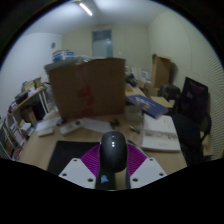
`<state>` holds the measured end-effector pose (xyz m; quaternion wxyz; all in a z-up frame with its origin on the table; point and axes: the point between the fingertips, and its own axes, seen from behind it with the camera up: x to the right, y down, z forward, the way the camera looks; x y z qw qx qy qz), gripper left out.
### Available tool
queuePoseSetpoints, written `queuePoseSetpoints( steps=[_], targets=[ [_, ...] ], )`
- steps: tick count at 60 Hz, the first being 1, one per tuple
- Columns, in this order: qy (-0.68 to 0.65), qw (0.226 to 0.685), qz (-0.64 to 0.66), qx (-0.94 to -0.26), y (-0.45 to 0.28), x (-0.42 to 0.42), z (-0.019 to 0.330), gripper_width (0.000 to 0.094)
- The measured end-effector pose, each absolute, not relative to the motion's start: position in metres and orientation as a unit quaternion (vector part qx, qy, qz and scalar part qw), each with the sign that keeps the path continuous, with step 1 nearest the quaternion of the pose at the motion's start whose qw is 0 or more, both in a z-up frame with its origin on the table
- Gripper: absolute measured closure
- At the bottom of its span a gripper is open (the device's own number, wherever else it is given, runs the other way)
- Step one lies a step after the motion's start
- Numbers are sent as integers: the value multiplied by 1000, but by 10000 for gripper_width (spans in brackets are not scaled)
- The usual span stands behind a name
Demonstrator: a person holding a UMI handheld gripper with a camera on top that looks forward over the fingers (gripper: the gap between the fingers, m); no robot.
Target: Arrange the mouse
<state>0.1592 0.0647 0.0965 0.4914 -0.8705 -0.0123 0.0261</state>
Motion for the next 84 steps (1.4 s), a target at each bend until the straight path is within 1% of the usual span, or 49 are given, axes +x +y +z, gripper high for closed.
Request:
queuePoseSetpoints(
  steps=[4, 7, 13, 21, 23, 24, 27, 28, 29, 30, 31, 32, 34, 35, 36, 37, 38, 39, 41, 44, 46, 49, 56, 63, 68, 75, 84],
  targets=[
    [-28, 502, 36, -863, 67, 120, 109, 607],
    [-36, 500, 42, -864, 68, 93, 102, 607],
    [-41, 475, 44, -878, 65, 54, 64, 606],
    [-37, 431, 28, -901, 57, 39, 2, 601],
    [-39, 419, 26, -907, 52, 37, -10, 577],
    [-39, 434, 23, -900, 57, 36, -6, 582],
    [-49, 436, 10, -899, 55, 37, -7, 532],
    [-50, 435, 8, -899, 55, 37, -7, 466],
    [-53, 431, 6, -901, 54, 37, -8, 492],
    [-54, 429, 5, -902, 54, 36, -8, 470],
    [-56, 426, 5, -903, 54, 36, -8, 409],
    [-58, 420, 6, -906, 53, 36, -9, 432],
    [-55, 407, 7, -912, 52, 37, -9, 403],
    [-51, 400, 9, -915, 51, 39, -9, 361],
    [-45, 391, 11, -919, 48, 40, -10, 242],
    [-37, 384, 15, -923, 46, 40, -10, 234],
    [-29, 380, 22, -924, 44, 39, -8, 195],
    [-20, 381, 30, -924, 43, 38, -4, 219],
    [-9, 388, 50, -920, 41, 32, 7, 182],
    [-1, 393, 67, -917, 34, 29, 24, 26],
    [3, 400, 69, -914, 28, 31, 36, 79],
    [8, 409, 75, -910, 15, 32, 55, 95],
    [18, 410, 91, -907, -28, 41, 96, 95],
    [43, 406, 93, -908, -81, 64, 125, 95],
    [43, 399, 80, -912, -123, 85, 138, 97],
    [53, 408, 49, -910, -169, 115, 156, 96],
    [70, 387, 51, -918, -204, 147, 147, 100]
  ],
)
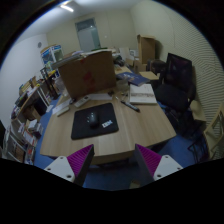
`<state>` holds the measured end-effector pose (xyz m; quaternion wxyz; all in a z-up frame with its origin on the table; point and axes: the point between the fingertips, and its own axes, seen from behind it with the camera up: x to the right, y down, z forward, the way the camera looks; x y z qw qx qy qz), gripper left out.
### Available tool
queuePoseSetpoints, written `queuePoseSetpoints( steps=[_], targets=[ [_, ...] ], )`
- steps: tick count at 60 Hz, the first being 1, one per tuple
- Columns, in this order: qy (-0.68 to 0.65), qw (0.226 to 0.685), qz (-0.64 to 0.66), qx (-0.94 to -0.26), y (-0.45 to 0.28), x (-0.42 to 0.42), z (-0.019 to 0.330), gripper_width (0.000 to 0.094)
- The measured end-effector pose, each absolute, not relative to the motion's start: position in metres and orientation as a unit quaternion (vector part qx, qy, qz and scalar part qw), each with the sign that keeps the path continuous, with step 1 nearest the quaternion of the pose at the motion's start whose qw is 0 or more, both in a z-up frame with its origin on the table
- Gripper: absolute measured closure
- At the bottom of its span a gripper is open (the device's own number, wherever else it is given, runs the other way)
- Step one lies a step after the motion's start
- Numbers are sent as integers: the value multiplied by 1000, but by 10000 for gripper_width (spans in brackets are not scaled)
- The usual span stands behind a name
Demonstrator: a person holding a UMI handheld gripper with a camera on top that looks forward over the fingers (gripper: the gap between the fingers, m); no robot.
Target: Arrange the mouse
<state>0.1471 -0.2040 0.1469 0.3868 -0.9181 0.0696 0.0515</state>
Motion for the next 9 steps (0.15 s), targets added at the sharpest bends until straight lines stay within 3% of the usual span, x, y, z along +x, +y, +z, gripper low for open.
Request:
queuePoseSetpoints(
  steps=[9],
  targets=[
    [61, 376, 68, -922, -200, 176, 121, 96]
  ],
)
